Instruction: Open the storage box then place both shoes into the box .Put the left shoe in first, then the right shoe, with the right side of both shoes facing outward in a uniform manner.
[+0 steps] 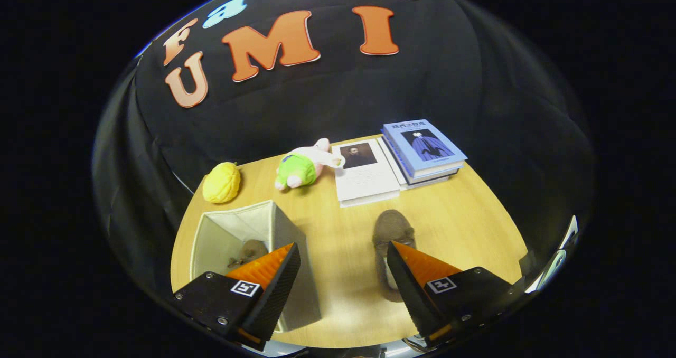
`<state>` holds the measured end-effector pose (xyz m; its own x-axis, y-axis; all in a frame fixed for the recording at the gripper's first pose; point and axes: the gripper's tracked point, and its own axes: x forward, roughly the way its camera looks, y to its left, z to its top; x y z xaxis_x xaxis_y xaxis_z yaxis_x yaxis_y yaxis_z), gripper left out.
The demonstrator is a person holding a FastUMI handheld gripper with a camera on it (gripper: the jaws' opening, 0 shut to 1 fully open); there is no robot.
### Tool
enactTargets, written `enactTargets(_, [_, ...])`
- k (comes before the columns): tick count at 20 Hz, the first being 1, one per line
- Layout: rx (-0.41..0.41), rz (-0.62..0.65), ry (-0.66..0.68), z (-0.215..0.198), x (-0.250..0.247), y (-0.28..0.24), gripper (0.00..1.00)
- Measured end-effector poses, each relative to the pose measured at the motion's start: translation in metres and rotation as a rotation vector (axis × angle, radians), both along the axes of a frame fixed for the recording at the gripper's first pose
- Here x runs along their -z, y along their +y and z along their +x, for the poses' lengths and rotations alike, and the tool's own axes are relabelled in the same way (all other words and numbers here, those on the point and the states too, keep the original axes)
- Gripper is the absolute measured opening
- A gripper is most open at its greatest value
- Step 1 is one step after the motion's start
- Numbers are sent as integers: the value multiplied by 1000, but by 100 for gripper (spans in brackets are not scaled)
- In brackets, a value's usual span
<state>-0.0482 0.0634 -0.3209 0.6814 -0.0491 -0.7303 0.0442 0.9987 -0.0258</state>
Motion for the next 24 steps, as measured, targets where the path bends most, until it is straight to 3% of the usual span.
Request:
enactTargets(11, [96,-52,79,-20,32,-114,99])
enactTargets(19, [53,-51,195,-31,88,-118,99])
enactTargets(24, [66,-34,271,-29,124,-118,98])
